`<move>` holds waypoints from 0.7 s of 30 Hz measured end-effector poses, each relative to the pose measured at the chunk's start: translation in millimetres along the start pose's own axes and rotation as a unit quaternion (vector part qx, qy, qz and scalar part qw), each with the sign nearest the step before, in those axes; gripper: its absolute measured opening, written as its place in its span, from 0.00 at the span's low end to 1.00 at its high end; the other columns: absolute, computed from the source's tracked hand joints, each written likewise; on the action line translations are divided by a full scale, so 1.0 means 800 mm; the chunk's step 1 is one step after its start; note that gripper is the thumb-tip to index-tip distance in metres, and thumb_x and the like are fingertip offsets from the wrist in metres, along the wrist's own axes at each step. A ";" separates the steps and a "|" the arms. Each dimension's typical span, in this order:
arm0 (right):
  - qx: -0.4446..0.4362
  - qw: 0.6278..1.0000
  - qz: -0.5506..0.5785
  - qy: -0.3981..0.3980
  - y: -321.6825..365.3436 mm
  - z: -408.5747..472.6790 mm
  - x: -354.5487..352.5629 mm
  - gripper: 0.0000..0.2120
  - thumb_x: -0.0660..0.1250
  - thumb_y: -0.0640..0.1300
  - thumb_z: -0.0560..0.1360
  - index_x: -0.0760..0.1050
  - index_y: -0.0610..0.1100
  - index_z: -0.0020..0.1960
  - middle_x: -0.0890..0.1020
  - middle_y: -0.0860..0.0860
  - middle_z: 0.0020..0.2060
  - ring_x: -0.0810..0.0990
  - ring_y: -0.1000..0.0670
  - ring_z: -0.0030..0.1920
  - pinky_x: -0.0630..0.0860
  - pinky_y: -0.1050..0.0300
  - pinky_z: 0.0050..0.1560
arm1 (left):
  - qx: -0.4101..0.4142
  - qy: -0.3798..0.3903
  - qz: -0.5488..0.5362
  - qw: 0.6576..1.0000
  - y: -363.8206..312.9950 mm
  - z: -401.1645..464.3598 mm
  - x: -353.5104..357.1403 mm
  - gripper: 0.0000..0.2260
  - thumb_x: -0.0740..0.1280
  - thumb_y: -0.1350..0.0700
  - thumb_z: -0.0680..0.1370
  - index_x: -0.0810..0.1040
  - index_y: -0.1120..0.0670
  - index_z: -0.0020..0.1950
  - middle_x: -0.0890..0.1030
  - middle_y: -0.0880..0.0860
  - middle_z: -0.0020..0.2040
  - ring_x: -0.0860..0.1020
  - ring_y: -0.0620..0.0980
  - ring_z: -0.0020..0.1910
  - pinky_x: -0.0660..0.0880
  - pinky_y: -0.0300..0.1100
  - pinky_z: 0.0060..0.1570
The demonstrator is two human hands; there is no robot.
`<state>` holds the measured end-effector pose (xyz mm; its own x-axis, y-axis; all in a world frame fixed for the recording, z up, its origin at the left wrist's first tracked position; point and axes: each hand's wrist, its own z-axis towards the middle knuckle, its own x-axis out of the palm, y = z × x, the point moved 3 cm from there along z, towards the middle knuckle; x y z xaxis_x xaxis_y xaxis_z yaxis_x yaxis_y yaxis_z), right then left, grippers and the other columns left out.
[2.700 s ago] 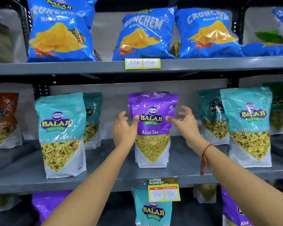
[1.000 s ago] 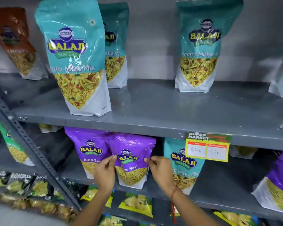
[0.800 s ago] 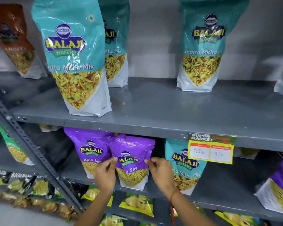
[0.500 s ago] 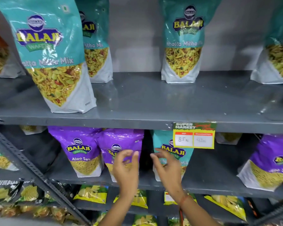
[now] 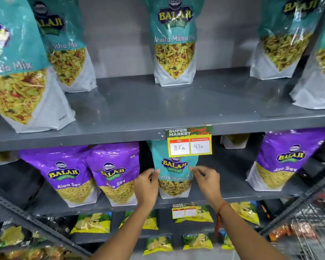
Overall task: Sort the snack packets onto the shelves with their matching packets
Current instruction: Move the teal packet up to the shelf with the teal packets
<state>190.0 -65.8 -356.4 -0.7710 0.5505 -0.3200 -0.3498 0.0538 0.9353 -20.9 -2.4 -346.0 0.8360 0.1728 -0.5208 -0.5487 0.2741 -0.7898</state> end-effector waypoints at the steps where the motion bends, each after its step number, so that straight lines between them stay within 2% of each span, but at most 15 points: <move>1: -0.005 1.000 -0.008 -0.005 0.001 -0.003 -0.002 0.08 0.70 0.46 0.76 0.86 0.43 0.44 0.88 0.51 0.40 0.85 0.57 0.39 0.77 0.62 0.34 | 0.001 0.005 0.000 1.000 0.000 -0.005 -0.001 0.15 0.68 0.52 0.79 0.74 0.51 0.33 0.73 0.50 0.25 0.70 0.49 0.26 0.57 0.41 0.27; 4: -0.028 0.999 -0.026 -0.021 0.009 -0.028 -0.010 0.09 0.70 0.43 0.76 0.85 0.41 0.41 0.87 0.50 0.35 0.81 0.63 0.34 0.70 0.69 0.30 | 0.013 0.009 -0.016 1.000 0.006 -0.034 -0.010 0.16 0.67 0.48 0.79 0.73 0.51 0.33 0.70 0.47 0.24 0.67 0.45 0.25 0.61 0.45 0.28; 7: -0.065 0.997 -0.029 -0.026 0.021 -0.067 -0.027 0.15 0.71 0.43 0.76 0.79 0.47 0.30 0.80 0.54 0.26 0.74 0.59 0.27 0.65 0.65 0.28 | 0.011 0.013 -0.051 0.999 0.008 -0.073 -0.026 0.13 0.65 0.45 0.77 0.80 0.51 0.37 0.79 0.49 0.29 0.75 0.47 0.28 0.72 0.48 0.30; 9: -0.105 0.993 -0.051 -0.029 0.036 -0.096 -0.039 0.20 0.72 0.43 0.75 0.72 0.52 0.27 0.77 0.58 0.24 0.73 0.57 0.27 0.65 0.66 0.28 | 0.015 0.004 -0.066 0.998 0.000 -0.097 -0.046 0.14 0.66 0.45 0.75 0.83 0.53 0.39 0.81 0.49 0.30 0.77 0.41 0.30 0.75 0.44 0.32; 11: -0.138 0.987 -0.064 -0.047 0.055 -0.122 -0.054 0.14 0.73 0.42 0.74 0.78 0.47 0.30 0.81 0.57 0.27 0.77 0.54 0.32 0.72 0.60 0.32 | 0.045 -0.013 -0.073 0.996 -0.016 -0.118 -0.071 0.16 0.66 0.43 0.74 0.83 0.54 0.37 0.80 0.47 0.29 0.76 0.37 0.30 0.69 0.31 0.31; 12: -0.155 0.984 -0.059 -0.059 0.068 -0.133 -0.063 0.11 0.73 0.42 0.74 0.81 0.43 0.33 0.83 0.54 0.29 0.79 0.52 0.34 0.74 0.57 0.34 | 0.063 -0.021 -0.090 0.994 -0.028 -0.126 -0.084 0.16 0.66 0.43 0.74 0.83 0.55 0.37 0.80 0.47 0.30 0.75 0.35 0.31 0.67 0.29 0.31; 15: -0.186 0.979 -0.003 -0.085 0.116 -0.150 -0.090 0.06 0.74 0.39 0.72 0.85 0.41 0.36 0.84 0.53 0.31 0.80 0.53 0.36 0.75 0.60 0.37 | 0.108 -0.049 -0.154 0.981 -0.069 -0.128 -0.122 0.11 0.70 0.47 0.73 0.82 0.52 0.36 0.83 0.44 0.37 0.77 0.37 0.31 0.71 0.31 0.32; 18: -0.239 0.964 0.035 -0.110 0.187 -0.145 -0.116 0.07 0.73 0.42 0.72 0.84 0.42 0.36 0.84 0.53 0.32 0.80 0.55 0.35 0.75 0.59 0.37 | 0.153 -0.086 -0.191 0.966 -0.125 -0.104 -0.159 0.14 0.69 0.46 0.73 0.83 0.55 0.36 0.82 0.47 0.34 0.78 0.46 0.31 0.75 0.41 0.32; 21: -0.277 0.948 0.063 -0.146 0.267 -0.120 -0.139 0.07 0.72 0.45 0.72 0.84 0.44 0.38 0.84 0.54 0.31 0.79 0.60 0.35 0.76 0.60 0.38 | 0.235 -0.129 -0.193 0.944 -0.197 -0.067 -0.199 0.14 0.68 0.48 0.75 0.83 0.57 0.37 0.81 0.43 0.32 0.78 0.44 0.31 0.74 0.36 0.34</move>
<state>150.0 -195.6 -135.9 -0.6733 0.7351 -0.0798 -0.5527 -0.4287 0.7147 -67.7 -124.0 -155.8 0.9802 0.1818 -0.0786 -0.1894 0.7432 -0.6417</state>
